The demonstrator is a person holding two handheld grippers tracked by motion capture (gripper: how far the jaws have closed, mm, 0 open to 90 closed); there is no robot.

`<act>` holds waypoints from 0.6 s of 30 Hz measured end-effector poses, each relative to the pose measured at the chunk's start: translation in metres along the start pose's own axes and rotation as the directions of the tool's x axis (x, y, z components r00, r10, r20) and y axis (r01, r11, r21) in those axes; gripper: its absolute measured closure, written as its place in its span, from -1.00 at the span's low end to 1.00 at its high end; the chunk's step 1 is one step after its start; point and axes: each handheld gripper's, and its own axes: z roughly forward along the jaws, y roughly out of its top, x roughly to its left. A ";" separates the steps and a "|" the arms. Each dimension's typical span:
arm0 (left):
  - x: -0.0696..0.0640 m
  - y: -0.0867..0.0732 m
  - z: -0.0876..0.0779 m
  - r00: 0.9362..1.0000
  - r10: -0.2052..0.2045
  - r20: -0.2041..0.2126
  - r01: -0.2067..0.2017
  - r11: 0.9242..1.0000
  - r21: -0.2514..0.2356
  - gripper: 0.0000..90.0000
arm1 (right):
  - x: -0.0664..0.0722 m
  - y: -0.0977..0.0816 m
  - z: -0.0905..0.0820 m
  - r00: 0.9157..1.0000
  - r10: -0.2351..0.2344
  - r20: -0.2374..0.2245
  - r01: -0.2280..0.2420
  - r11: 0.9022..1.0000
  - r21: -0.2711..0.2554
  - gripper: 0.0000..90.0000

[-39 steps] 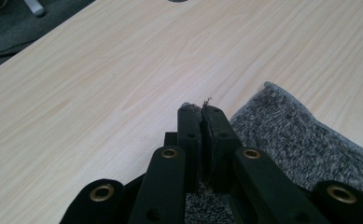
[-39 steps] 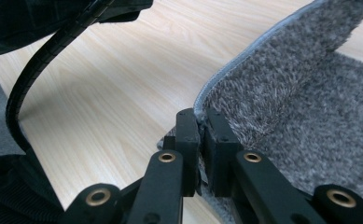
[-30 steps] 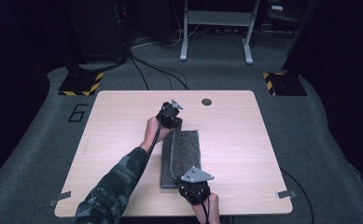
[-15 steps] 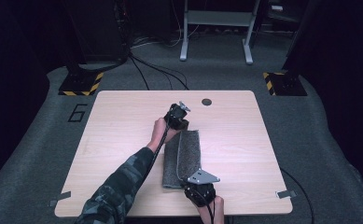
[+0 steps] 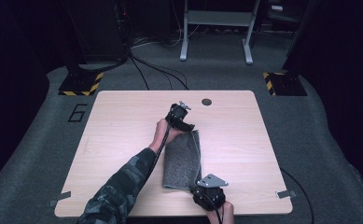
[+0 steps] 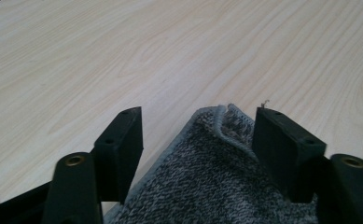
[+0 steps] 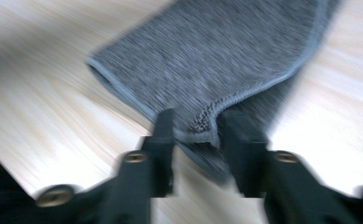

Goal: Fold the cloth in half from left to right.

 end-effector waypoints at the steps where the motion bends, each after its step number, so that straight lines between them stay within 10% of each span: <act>1: 0.002 -0.001 -0.003 1.000 -0.002 0.000 0.002 1.000 0.007 -0.33 | -0.003 -0.002 -0.002 1.000 0.008 0.010 -0.008 1.000 0.010 0.37; 10: 0.018 -0.020 -0.026 0.999 -0.031 -0.020 0.031 1.000 -0.005 -0.54 | -0.026 -0.007 -0.012 0.993 0.066 0.095 -0.068 0.998 0.011 -0.04; 18: 0.024 -0.064 -0.032 0.998 -0.054 -0.019 0.054 0.998 0.022 -0.65 | -0.040 0.002 0.008 0.992 0.107 0.068 -0.106 0.994 -0.010 -0.38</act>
